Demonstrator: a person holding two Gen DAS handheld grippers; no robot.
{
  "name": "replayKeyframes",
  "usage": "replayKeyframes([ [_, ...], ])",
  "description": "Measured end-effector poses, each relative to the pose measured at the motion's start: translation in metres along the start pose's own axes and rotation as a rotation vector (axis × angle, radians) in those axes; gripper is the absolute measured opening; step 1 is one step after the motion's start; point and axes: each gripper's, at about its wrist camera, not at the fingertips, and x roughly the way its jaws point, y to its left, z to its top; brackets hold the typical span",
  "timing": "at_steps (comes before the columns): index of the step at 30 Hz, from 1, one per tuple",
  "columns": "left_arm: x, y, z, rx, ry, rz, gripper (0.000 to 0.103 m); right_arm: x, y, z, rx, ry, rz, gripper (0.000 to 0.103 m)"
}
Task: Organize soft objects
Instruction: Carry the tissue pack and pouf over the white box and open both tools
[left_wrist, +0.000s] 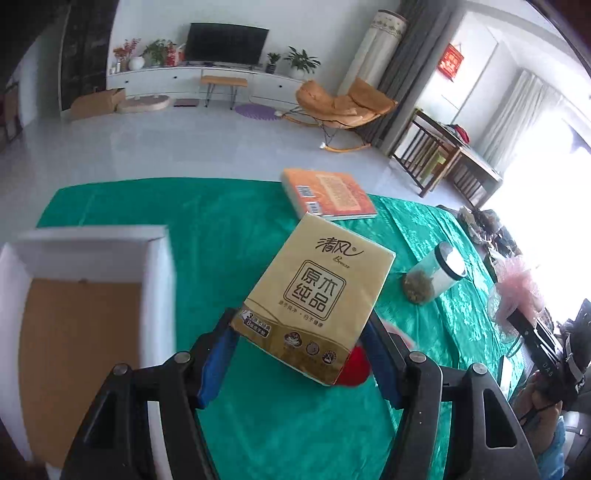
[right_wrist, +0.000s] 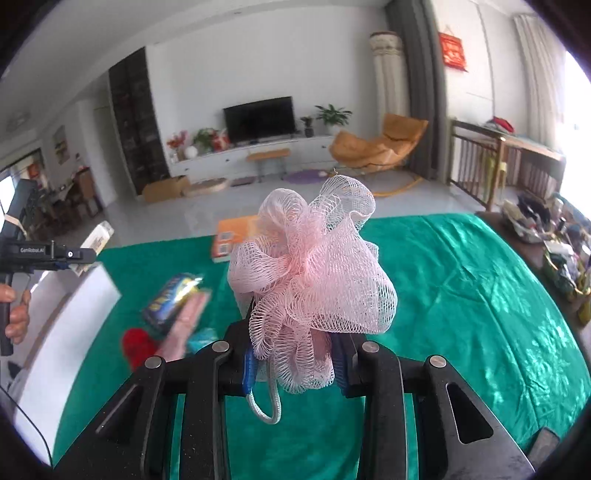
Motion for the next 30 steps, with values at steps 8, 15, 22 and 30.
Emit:
replayKeyframes([
  [8, -0.116, 0.131, -0.113, -0.168, -0.021, 0.275, 0.065, -0.011, 0.199, -0.002, -0.03, 0.079, 0.535, 0.035],
  [15, -0.127, 0.163, -0.161, -0.253, -0.052, 0.356, 0.098, 0.033, 0.3, -0.035, -0.017, 0.312, 0.778, 0.055],
  [22, -0.12, 0.154, -0.168, -0.282, -0.09, 0.323, 0.098, 0.061, 0.26, -0.065, 0.073, 0.386, 0.74, 0.068],
  [30, -0.068, 0.016, -0.158, -0.086, -0.123, 0.05, 0.099, 0.077, 0.117, -0.134, -0.034, 0.316, -0.032, 0.068],
])
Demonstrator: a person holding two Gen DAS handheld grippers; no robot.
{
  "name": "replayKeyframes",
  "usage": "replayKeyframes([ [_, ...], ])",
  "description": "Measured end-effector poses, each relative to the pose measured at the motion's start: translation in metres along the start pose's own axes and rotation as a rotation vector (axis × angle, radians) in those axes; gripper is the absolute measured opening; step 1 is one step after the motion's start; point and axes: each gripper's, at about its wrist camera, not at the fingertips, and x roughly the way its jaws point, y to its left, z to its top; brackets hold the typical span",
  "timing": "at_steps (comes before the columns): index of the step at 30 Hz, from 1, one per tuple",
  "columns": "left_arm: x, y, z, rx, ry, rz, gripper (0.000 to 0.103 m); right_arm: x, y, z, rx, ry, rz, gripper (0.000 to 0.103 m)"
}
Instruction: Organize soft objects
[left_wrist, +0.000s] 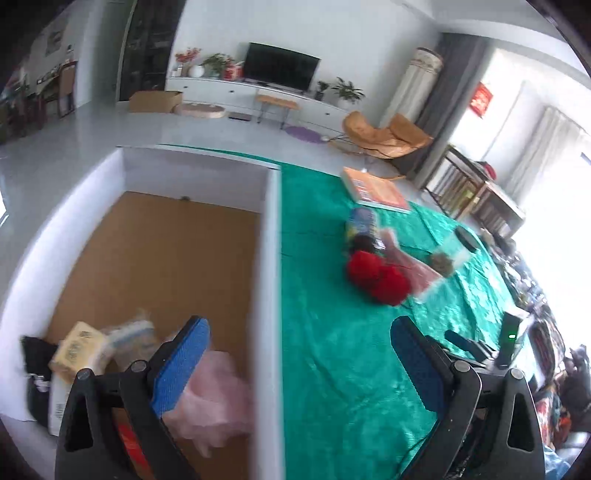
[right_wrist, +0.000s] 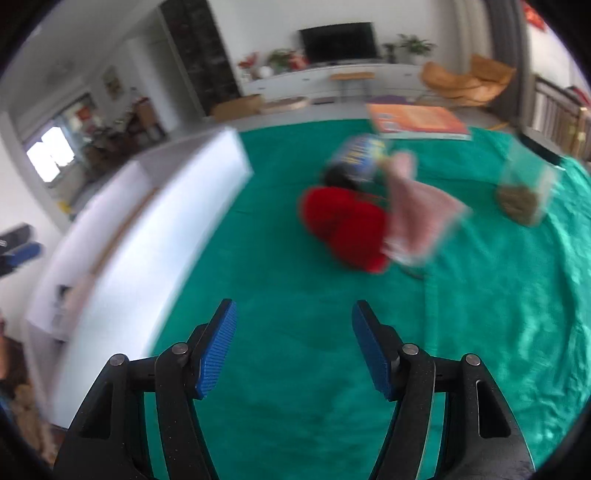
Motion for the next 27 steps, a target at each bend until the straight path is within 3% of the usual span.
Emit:
replayKeyframes([
  [3, 0.05, -0.052, -0.022, 0.014, 0.056, -0.087, 0.103, 0.007, -0.051, -0.021, 0.04, -0.013, -0.198, 0.068],
  [7, 0.137, -0.082, -0.053, -0.015, 0.178, -0.122, 0.103, 0.01, -0.088, -0.04, 0.059, -0.026, -0.319, 0.068],
  [10, 0.181, -0.089, -0.062, 0.014, 0.212, -0.039, 0.102, 0.006, -0.108, -0.038, 0.136, -0.012, -0.289, 0.068],
  [18, 0.22, -0.096, -0.058, 0.202, 0.133, 0.165, 0.103, -0.003, -0.106, -0.05, 0.16, -0.002, -0.289, 0.075],
  [27, 0.226, -0.098, -0.062, 0.262, 0.136, 0.209, 0.103, -0.002, -0.111, -0.052, 0.203, 0.003, -0.263, 0.083],
])
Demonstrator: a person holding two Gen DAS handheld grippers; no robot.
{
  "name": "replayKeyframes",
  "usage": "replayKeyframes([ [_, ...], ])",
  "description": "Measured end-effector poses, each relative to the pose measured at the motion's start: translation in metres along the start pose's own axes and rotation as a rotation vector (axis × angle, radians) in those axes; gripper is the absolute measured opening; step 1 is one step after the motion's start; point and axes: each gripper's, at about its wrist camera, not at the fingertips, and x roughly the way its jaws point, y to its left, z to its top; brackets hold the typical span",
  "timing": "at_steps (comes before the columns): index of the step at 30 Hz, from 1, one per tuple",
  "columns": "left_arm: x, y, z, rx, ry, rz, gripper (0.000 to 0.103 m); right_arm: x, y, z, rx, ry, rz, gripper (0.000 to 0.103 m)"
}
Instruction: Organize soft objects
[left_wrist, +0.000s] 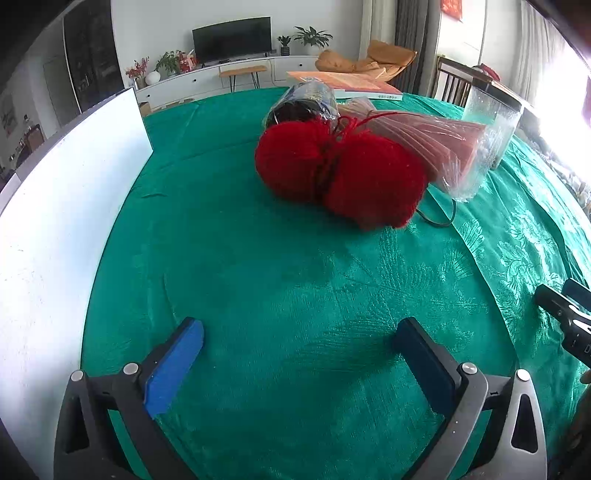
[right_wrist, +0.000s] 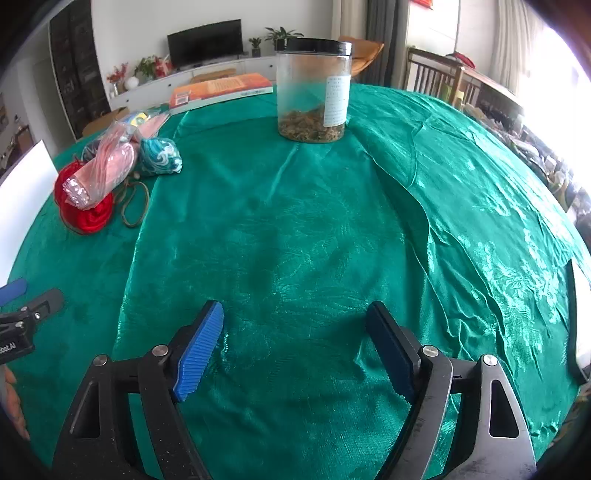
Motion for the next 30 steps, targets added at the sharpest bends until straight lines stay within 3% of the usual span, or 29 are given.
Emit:
replayKeyframes([
  [30, -0.0012, 0.0008, -0.0017, 0.001, -0.001, 0.002, 0.103, -0.0003, 0.0009, -0.0004, 0.0, 0.001, 0.004, 0.086],
])
